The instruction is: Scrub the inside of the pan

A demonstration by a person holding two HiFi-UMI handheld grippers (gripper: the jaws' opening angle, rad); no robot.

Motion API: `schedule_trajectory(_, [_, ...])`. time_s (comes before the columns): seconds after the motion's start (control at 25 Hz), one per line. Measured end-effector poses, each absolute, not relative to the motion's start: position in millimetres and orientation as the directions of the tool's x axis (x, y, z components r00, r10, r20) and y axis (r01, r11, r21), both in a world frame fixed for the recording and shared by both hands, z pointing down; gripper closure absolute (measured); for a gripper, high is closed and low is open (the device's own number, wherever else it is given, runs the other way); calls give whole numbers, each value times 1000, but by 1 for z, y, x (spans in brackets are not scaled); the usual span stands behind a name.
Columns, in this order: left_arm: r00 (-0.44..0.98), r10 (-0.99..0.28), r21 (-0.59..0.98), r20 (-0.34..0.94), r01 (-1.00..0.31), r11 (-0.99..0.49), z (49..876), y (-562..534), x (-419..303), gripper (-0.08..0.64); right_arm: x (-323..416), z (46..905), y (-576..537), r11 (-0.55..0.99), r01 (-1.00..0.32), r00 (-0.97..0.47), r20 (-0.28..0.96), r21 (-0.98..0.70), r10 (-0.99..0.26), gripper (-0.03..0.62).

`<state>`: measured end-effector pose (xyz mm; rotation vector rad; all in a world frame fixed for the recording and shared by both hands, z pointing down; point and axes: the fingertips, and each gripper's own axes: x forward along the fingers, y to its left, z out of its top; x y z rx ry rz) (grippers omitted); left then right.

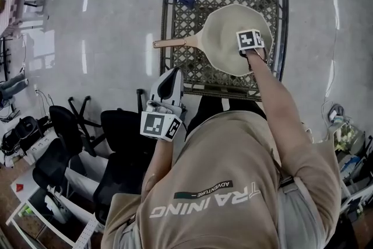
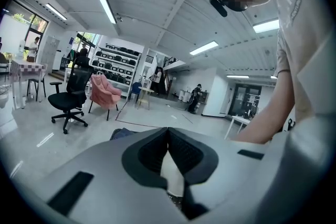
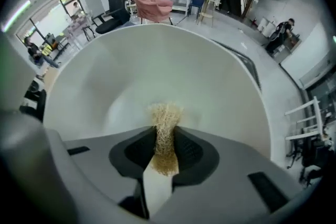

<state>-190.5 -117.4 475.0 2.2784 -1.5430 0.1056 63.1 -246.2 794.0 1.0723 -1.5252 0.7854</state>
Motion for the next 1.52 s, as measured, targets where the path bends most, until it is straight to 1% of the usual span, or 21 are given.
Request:
schedule_trajectory(0.08, [394, -880, 275, 265, -906, -323, 475, -119, -191, 541, 43, 788, -226, 447, -894, -91, 983, -10, -161, 488])
schedule_trajectory(0.2, [395, -883, 281, 253, -903, -324, 473, -118, -189, 541, -24, 793, -183, 546, -801, -301, 953, -244, -16, 488])
schedule_trajectory(0.24, [394, -885, 283, 249, -903, -322, 472, -117, -189, 541, -40, 795, -171, 553, -781, -336, 941, -291, 20, 488])
schedule_trajectory(0.32, [389, -888, 284, 246, -905, -317, 469, -112, -191, 541, -54, 798, -159, 565, -765, -341, 939, -309, 51, 488])
schedule_trajectory(0.44, [379, -891, 282, 251, -909, -308, 469, -104, -197, 541, -49, 802, -159, 613, -751, -276, 960, -247, 49, 488])
schedule_trajectory(0.56, [366, -893, 276, 261, -915, -295, 474, -96, -203, 541, -22, 809, -165, 654, -740, -172, 984, -158, 43, 488])
schedule_trajectory(0.68, [372, -888, 251, 270, -918, -308, 481, -93, -202, 541, -2, 814, -168, 651, -750, -109, 993, -117, 52, 487])
schedule_trajectory(0.8, [383, -885, 261, 264, -912, -317, 484, -91, -198, 541, 11, 820, -167, 678, -730, -62, 996, -86, 60, 486])
schedule_trajectory(1.04, [383, -890, 247, 249, -913, -324, 476, -91, -196, 541, 60, 817, -185, 710, -699, 113, 994, 84, -6, 488])
schedule_trajectory(1.16, [379, -892, 234, 246, -916, -325, 476, -92, -196, 541, 77, 808, -203, 689, -708, 154, 986, 155, -64, 488])
schedule_trajectory(1.24, [378, -894, 232, 239, -917, -326, 475, -94, -197, 541, 74, 800, -213, 676, -724, 86, 990, 138, -110, 488])
schedule_trajectory(1.36, [406, -884, 231, 232, -906, -356, 473, -95, -193, 541, 67, 767, -209, 635, -771, -75, 983, 51, -169, 488])
schedule_trajectory(1.44, [444, -867, 229, 227, -889, -396, 471, -96, -184, 541, 60, 737, -196, 589, -804, -237, 950, -74, -204, 488])
schedule_trajectory(1.52, [488, -847, 225, 213, -868, -443, 466, -99, -173, 541, 63, 705, -193, 570, -811, -350, 889, -130, -295, 488])
